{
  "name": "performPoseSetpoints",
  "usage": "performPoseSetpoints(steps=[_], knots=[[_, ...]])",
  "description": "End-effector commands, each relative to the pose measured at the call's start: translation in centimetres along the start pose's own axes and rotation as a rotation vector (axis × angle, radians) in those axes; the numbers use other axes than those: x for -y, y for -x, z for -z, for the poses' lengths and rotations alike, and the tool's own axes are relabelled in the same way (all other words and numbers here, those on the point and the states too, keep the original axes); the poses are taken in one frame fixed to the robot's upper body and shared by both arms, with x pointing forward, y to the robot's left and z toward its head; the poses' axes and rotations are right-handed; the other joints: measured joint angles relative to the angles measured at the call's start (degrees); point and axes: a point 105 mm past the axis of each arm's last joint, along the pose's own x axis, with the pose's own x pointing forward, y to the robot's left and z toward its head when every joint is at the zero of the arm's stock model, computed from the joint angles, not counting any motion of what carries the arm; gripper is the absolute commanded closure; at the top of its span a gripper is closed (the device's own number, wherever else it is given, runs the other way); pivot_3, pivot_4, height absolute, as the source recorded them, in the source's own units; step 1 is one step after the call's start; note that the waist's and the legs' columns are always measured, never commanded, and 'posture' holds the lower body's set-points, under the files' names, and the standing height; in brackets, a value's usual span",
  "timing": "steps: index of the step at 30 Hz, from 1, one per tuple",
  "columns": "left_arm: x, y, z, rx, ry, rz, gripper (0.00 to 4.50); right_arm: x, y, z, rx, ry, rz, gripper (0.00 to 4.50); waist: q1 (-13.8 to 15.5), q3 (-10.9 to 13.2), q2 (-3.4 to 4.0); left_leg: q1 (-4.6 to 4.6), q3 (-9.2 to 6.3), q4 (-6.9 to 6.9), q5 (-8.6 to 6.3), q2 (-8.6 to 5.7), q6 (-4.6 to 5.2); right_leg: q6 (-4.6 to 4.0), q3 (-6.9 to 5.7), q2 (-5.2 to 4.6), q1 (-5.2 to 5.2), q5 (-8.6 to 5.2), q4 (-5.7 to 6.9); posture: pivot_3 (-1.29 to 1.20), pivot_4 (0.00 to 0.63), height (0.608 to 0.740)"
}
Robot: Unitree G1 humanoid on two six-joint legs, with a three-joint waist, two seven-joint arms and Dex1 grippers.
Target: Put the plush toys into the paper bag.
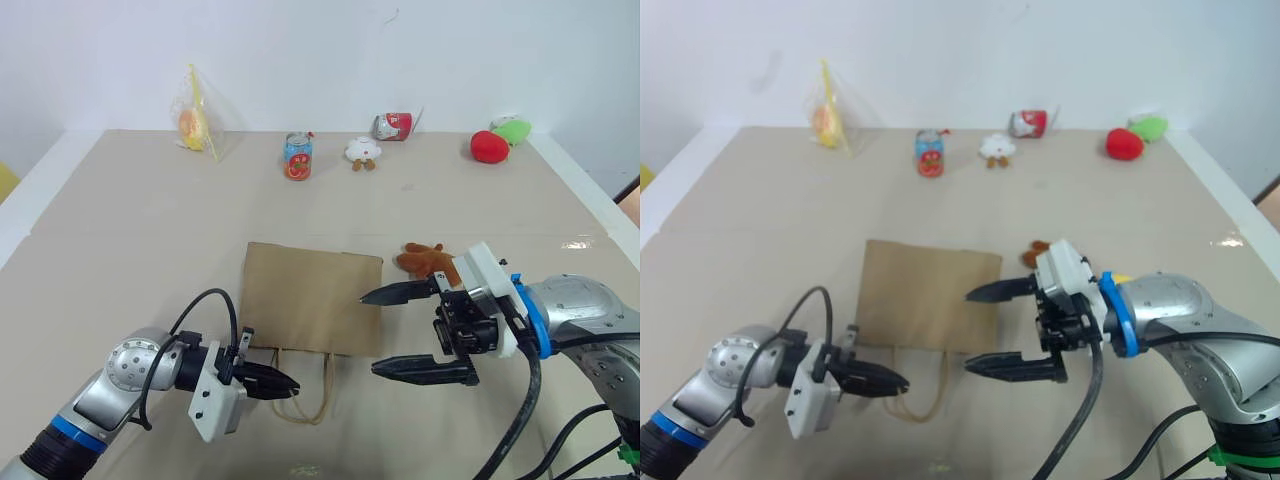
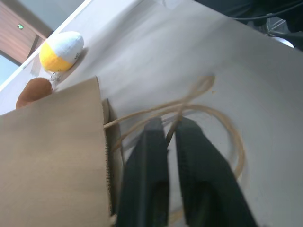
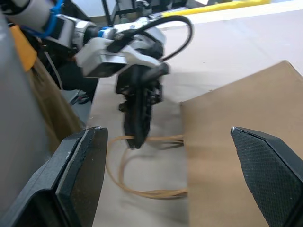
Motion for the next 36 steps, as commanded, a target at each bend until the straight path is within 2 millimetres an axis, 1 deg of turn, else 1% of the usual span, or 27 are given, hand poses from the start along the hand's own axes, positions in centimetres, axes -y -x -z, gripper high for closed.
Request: performPoseSetpoints(steps=[1,5,9,14,16,21,22,23,24,25,26,27,28,29,30,31,32,33,36], knots=[[-2.1,0.6,-0.5,0.026,0.031,-0.109,4.33,-0.3,0.3,-1.0,-0.002,0.058,-0.009,0.0,0.0,0.0,0.0,0.0,0.0,0.0,0.0,0.0,0.0,0.0,0.0,0.0,0.0,0.0,0.0,0.0,0.15,0.74],[-3.6,0.9,-0.9,0.044,0.066,-0.168,4.33,-0.1,0.3,-1.5,0.011,0.064,-0.007,0.0,0.0,0.0,0.0,0.0,0.0,0.02,0.0,0.0,0.0,0.03,0.0,0.01,0.0,0.01,0.0,0.0,0.15,0.74],[-8.0,1.9,-2.4,0.097,0.078,-0.31,4.33,0.1,0.5,-1.7,0.011,0.05,0.005,0.0,0.1,0.0,-0.01,-0.02,-0.01,0.03,0.0,0.0,0.0,0.03,0.0,0.01,0.0,0.01,0.0,0.0,0.15,0.74],[-13.0,3.3,-2.4,0.095,0.11,-0.464,4.33,0.6,0.7,-1.3,-0.004,0.034,0.032,0.0,0.0,0.0,-0.02,-0.06,-0.03,0.2,0.01,-0.03,0.01,0.13,0.02,0.02,0.05,0.08,0.0,0.0,0.15,0.74],[-14.1,3.5,-2.4,0.094,0.116,-0.493,4.33,0.7,0.5,-1.2,-0.005,0.035,0.034,0.0,0.0,0.0,-0.02,-0.1,-0.06,0.31,0.02,-0.02,0.02,0.18,0.01,0.03,0.05,0.11,0.01,0.0,0.15,0.74],[-15.9,3.0,-2.4,0.088,0.121,-0.548,4.33,1.6,-0.2,-1.5,0.017,0.044,0.082,0.0,-0.3,0.0,-0.01,-0.08,-0.03,0.32,0.01,-0.02,0.02,0.18,0.08,0.05,0.05,0.12,0.04,0.0,0.15,0.74],[-16.0,2.8,-2.4,0.088,0.122,-0.552,4.44,1.7,-0.3,-1.5,0.024,0.048,0.09,0.25,-0.2,0.0,-0.01,-0.09,-0.05,0.32,0.01,-0.02,0.02,0.18,0.07,0.05,0.05,0.12,0.04,0.0,0.15,0.74],[-16.1,2.7,-2.4,0.089,0.123,-0.552,4.5,1.9,-0.5,-1.6,0.031,0.054,0.102,0.41,-0.2,0.0,-0.01,-0.1,-0.07,0.33,0.01,-0.02,0.02,0.18,0.05,0.06,0.05,0.12,0.04,0.0,0.15,0.74],[-16.0,2.5,-2.4,0.086,0.124,-0.55,4.5,2.3,-0.6,-1.6,0.041,0.051,0.123,0.7,-0.2,0.0,-0.01,-0.1,-0.07,0.34,0.01,-0.02,0.02,0.18,0.05,0.06,0.05,0.12,0.05,0.0,0.15,0.74],[-15.8,2.3,-2.3,0.081,0.127,-0.542,4.5,2.6,-0.8,-1.8,0.057,0.054,0.138,1.28,-0.2,0.0,-0.01,-0.1,-0.07,0.34,0.01,-0.02,0.02,0.18,0.06,0.06,0.06,0.12,0.06,0.0,0.15,0.74],[-15.5,2.2,-2.2,0.075,0.128,-0.534,4.5,2.9,-0.9,-1.9,0.068,0.055,0.152,1.52,-0.2,0.0,-0.02,-0.09,-0.03,0.34,0.01,-0.02,0.02,0.18,0.09,0.06,0.05,0.13,0.06,0.0,0.15,0.74],[-15.2,2.1,-2.1,0.071,0.135,-0.527,4.5,3.3,-1.0,-2.1,0.084,0.053,0.175,1.94,-0.2,0.0,-0.01,-0.1,-0.04,0.34,0.01,-0.02,0.02,0.18,0.09,0.06,0.05,0.13,0.06,0.0,0.15,0.74],[-15.0,2.0,-2.0,0.065,0.142,-0.526,4.5,3.6,-1.0,-2.2,0.094,0.048,0.191,2.49,-0.2,0.0,-0.01,-0.1,-0.03,0.34,0.02,-0.02,0.02,0.17,0.1,0.05,0.04,0.13,0.07,0.0,0.15,0.74],[-14.9,2.0,-1.9,0.06,0.147,-0.527,4.5,3.8,-1.1,-2.2,0.098,0.045,0.2,2.86,-0.2,0.0,-0.01,-0.1,-0.03,0.34,0.02,-0.02,0.02,0.17,0.1,0.05,0.04,0.13,0.08,0.0,0.15,0.74],[-14.9,2.1,-1.8,0.054,0.151,-0.533,4.5,3.9,-1.1,-2.1,0.095,0.048,0.211,3.4,-0.2,0.0,-0.01,-0.1,-0.03,0.35,0.01,-0.02,0.02,0.17,0.1,0.05,0.04,0.13,0.08,0.0,0.15,0.74],[-14.9,2.2,-1.8,0.05,0.154,-0.541,4.5,4.1,-1.1,-2.0,0.09,0.052,0.224,3.73,-0.2,0.0,-0.01,-0.1,-0.03,0.35,0.01,-0.02,0.02,0.17,0.1,0.04,0.04,0.13,0.08,0.0,0.15,0.74],[-14.9,2.2,-1.8,0.049,0.155,-0.544,4.5,4.2,-1.0,-1.9,0.088,0.053,0.237,4.37,-0.2,0.0,-0.01,-0.11,-0.04,0.35,0.01,-0.02,0.02,0.17,0.09,0.04,0.04,0.13,0.08,0.0,0.15,0.74],[-14.9,2.2,-1.8,0.048,0.155,-0.546,4.5,4.4,-1.0,-1.9,0.087,0.053,0.25,4.45,-0.1,0.0,-0.01,-0.12,-0.04,0.35,0.01,-0.02,0.02,0.17,0.09,0.03,0.04,0.13,0.08,0.0,0.15,0.74],[-15.1,2.3,-1.8,0.045,0.156,-0.567,4.5,4.9,-1.0,-1.7,0.083,0.051,0.278,4.45,-0.2,0.0,-0.01,-0.12,-0.03,0.36,0.01,-0.03,0.02,0.17,0.1,0.03,0.04,0.13,0.08,0.0,0.15,0.74]])
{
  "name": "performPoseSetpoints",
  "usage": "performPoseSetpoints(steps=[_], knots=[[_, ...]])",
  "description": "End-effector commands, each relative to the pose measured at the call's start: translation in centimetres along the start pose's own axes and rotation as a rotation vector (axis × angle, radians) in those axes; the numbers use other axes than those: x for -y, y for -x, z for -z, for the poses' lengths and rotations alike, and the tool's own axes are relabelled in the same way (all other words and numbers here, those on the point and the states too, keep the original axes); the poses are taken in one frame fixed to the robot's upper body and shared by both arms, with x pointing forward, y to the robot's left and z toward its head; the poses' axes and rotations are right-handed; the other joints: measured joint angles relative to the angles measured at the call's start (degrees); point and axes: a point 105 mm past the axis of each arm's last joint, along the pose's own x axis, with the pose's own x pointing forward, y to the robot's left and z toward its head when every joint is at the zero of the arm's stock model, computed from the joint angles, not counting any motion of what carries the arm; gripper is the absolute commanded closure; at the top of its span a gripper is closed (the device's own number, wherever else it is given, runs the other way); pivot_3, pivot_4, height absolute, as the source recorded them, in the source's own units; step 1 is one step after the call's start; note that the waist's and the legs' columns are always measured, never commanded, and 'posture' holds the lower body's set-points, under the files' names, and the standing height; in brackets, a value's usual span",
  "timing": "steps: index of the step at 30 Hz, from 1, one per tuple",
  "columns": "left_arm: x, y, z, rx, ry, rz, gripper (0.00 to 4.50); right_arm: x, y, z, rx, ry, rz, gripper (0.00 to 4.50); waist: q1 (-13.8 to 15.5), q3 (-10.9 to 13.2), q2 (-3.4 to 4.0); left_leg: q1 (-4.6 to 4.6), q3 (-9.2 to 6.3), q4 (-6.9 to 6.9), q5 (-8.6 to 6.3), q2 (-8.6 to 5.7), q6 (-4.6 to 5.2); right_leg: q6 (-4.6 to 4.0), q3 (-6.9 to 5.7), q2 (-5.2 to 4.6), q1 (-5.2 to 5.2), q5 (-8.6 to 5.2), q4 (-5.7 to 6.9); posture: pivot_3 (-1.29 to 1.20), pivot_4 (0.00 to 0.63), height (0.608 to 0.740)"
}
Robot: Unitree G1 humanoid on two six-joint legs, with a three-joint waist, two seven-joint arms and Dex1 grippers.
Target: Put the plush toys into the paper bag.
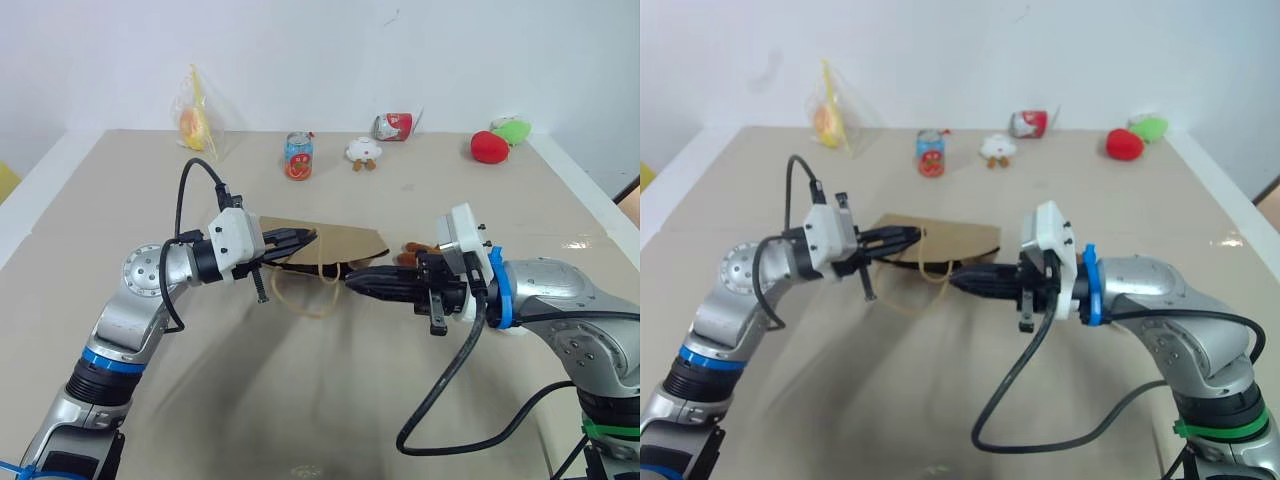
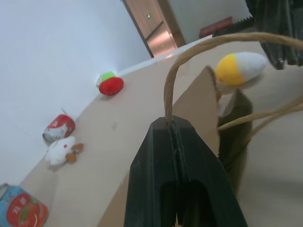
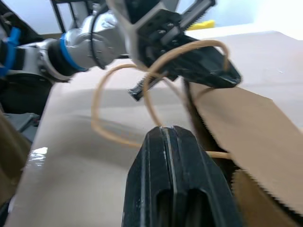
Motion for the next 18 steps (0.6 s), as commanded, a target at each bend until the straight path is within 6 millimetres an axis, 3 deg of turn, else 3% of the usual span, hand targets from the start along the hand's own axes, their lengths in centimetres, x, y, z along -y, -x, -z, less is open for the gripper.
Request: performPoseSetpoints(steps=[1,7,18], knots=[[-0.8,0.0,-1.3,0.029,-0.041,-0.051,4.5,0.5,-0.1,-0.3,0.007,0.027,0.033,4.45,0.0,0.0,0.0,0.0,0.0,0.01,0.0,0.0,0.0,0.0,0.0,0.0,0.0,0.0,0.0,0.0,0.15,0.74],[-1.8,-0.3,-1.6,0.036,-0.014,-0.123,4.5,1.0,-0.2,0.1,-0.007,0.039,0.063,4.45,0.0,0.0,0.0,0.0,-0.01,0.01,0.0,0.01,0.0,0.0,0.0,0.02,-0.01,0.0,0.01,0.0,0.15,0.74],[-1.1,-0.6,-2.4,0.051,-0.011,-0.116,4.5,2.5,-2.9,-0.1,-0.003,0.105,0.118,4.45,0.0,0.0,0.0,-0.01,-0.01,0.01,0.0,0.02,0.0,-0.01,0.01,0.04,-0.02,0.02,0.02,0.0,0.15,0.74]])
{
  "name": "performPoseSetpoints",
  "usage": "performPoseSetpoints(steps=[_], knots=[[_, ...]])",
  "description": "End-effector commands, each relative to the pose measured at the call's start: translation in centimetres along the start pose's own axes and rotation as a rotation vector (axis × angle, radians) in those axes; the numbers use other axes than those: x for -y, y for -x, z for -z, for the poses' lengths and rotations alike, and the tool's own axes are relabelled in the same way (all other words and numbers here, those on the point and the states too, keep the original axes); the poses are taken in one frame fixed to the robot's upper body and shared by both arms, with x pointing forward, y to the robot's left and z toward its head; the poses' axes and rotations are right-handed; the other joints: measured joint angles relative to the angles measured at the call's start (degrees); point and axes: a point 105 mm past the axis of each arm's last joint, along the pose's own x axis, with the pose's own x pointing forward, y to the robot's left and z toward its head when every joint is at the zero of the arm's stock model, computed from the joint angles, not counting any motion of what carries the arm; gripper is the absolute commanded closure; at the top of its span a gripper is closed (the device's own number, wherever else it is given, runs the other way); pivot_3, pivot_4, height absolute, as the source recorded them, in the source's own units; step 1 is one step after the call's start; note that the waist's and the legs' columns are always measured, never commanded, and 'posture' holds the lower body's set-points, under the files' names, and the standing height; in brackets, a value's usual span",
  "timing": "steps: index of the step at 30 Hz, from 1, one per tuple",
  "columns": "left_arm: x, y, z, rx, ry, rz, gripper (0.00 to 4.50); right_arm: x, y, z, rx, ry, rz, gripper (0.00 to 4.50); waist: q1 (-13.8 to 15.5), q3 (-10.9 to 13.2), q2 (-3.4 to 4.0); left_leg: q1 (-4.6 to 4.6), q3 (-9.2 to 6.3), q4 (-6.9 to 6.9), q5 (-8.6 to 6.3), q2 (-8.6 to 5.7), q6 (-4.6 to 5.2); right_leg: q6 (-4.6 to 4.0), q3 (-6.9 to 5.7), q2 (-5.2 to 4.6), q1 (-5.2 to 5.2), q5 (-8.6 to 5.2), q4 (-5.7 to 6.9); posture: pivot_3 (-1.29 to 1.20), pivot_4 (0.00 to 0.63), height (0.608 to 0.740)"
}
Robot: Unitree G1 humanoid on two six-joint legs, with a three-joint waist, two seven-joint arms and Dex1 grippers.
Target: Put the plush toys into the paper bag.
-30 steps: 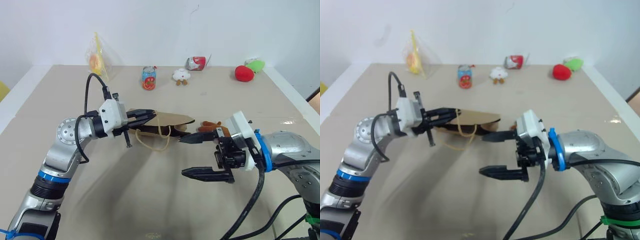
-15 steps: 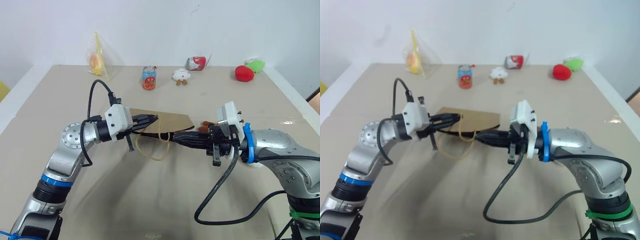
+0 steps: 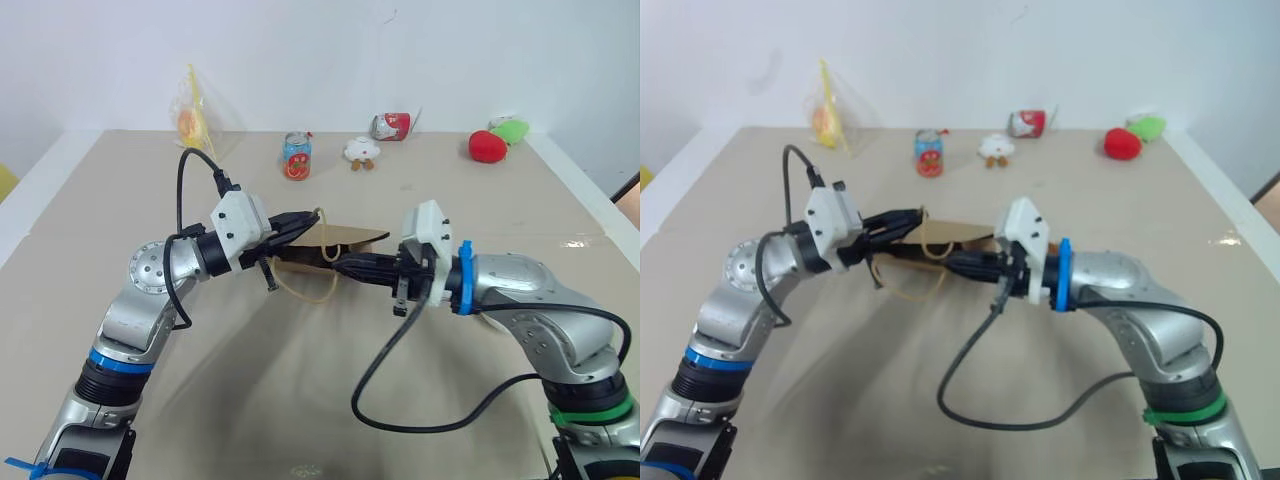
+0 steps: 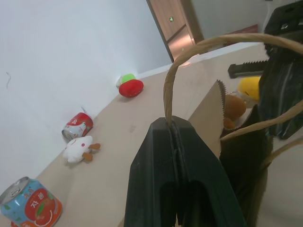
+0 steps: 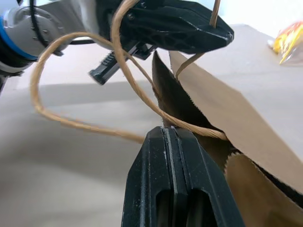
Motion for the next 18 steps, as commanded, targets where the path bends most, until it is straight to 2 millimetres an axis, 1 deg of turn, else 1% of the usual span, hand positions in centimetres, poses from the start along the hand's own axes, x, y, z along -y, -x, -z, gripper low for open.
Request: performPoseSetpoints(steps=[1,6,13,18], knots=[[0.0,0.1,-1.3,0.029,-0.034,-0.011,4.5,0.3,-0.8,-0.9,0.017,0.059,0.021,4.45,0.0,0.0,0.0,-0.01,0.0,0.0,0.0,0.0,0.0,0.0,0.0,0.0,0.0,0.0,0.0,0.0,0.15,0.74],[-0.2,-0.1,-1.6,0.039,-0.032,-0.045,4.5,0.4,-1.8,-0.4,-0.011,0.063,0.04,4.45,0.1,0.0,0.0,-0.04,0.01,0.0,0.0,-0.01,0.0,0.0,0.0,-0.02,-0.02,0.0,-0.01,0.0,0.15,0.74],[-2.0,-0.3,-2.1,0.047,-0.052,-0.139,4.5,0.4,-2.2,0.4,-0.051,0.085,0.055,4.45,0.1,0.0,0.0,-0.04,0.0,0.01,0.0,-0.01,0.0,0.0,0.0,-0.02,-0.02,0.0,0.0,0.0,0.15,0.74],[-2.4,-0.8,-3.3,0.093,-0.063,-0.164,4.5,0.1,-2.8,1.2,-0.081,0.104,0.061,4.45,0.0,0.0,0.0,-0.05,0.0,0.01,0.0,-0.01,0.0,-0.01,0.0,-0.02,-0.02,0.0,-0.01,0.0,0.15,0.74]])
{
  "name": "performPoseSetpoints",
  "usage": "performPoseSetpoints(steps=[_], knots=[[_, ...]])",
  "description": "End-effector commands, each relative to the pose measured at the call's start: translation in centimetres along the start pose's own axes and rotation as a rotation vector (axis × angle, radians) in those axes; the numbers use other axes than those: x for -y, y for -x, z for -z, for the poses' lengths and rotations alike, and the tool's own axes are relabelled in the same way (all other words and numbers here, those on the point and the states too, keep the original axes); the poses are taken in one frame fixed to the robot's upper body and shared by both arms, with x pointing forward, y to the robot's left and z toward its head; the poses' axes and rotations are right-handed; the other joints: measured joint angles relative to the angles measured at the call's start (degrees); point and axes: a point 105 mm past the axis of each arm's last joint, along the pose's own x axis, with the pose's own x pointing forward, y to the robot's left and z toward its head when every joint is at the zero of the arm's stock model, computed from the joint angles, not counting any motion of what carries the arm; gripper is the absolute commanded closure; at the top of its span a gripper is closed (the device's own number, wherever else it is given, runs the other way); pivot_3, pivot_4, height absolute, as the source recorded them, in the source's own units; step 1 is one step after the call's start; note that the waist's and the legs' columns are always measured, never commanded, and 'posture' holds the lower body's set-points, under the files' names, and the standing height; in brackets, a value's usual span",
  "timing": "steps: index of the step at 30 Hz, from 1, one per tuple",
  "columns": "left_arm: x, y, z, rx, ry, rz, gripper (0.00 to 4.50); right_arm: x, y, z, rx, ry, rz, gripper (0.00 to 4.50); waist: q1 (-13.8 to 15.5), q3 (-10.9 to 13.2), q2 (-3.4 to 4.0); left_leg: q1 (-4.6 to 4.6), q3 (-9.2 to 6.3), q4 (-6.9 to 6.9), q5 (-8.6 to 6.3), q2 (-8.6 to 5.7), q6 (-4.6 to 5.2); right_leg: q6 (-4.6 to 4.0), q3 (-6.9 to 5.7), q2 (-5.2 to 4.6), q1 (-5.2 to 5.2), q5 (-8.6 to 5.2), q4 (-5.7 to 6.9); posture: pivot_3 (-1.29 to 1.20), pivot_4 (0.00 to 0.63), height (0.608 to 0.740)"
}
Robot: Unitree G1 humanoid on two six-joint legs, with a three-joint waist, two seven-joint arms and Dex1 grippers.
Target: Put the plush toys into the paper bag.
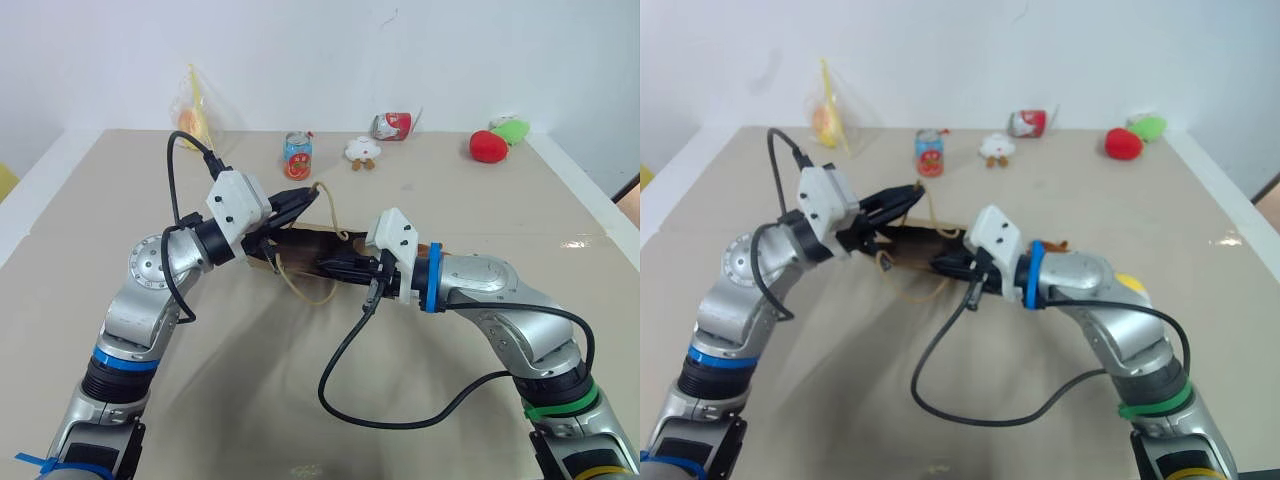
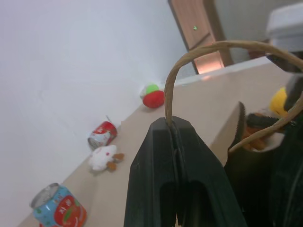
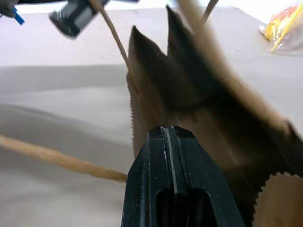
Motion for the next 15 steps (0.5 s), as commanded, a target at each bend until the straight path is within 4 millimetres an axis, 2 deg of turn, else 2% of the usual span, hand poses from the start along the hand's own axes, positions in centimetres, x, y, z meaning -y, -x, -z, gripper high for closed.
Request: performPoseSetpoints(steps=[1,5,11,15], knots=[[-0.7,-0.3,-1.7,0.054,-0.044,-0.03,4.5,-0.4,-0.6,-0.4,0.009,0.042,0.008,4.45,0.0,0.0,0.0,0.0,0.0,0.0,0.0,0.0,0.0,0.0,0.0,0.0,0.0,0.0,0.0,0.0,0.15,0.74],[-0.7,-0.4,-1.9,0.064,-0.054,-0.034,4.5,-0.3,-1.1,0.2,-0.006,0.026,0.029,4.45,0.0,0.0,0.0,0.0,0.0,0.0,0.0,0.0,0.0,0.0,0.0,0.0,0.0,0.0,0.0,0.0,0.15,0.74],[-0.1,-0.3,-2.3,0.086,-0.112,-0.022,4.5,-0.7,-1.9,2.3,-0.073,0.016,0.024,4.45,0.0,0.0,0.0,0.0,0.02,0.01,0.0,0.0,0.0,0.0,0.01,-0.01,0.0,0.01,0.0,0.0,0.15,0.74],[-0.7,-0.3,-2.6,0.095,-0.154,-0.063,4.5,-0.9,-2.1,3.3,-0.098,0.001,0.023,4.45,0.0,0.0,-0.01,0.02,0.01,0.03,0.0,0.0,0.0,-0.01,0.01,-0.01,0.01,0.02,0.0,0.0,0.15,0.74]])
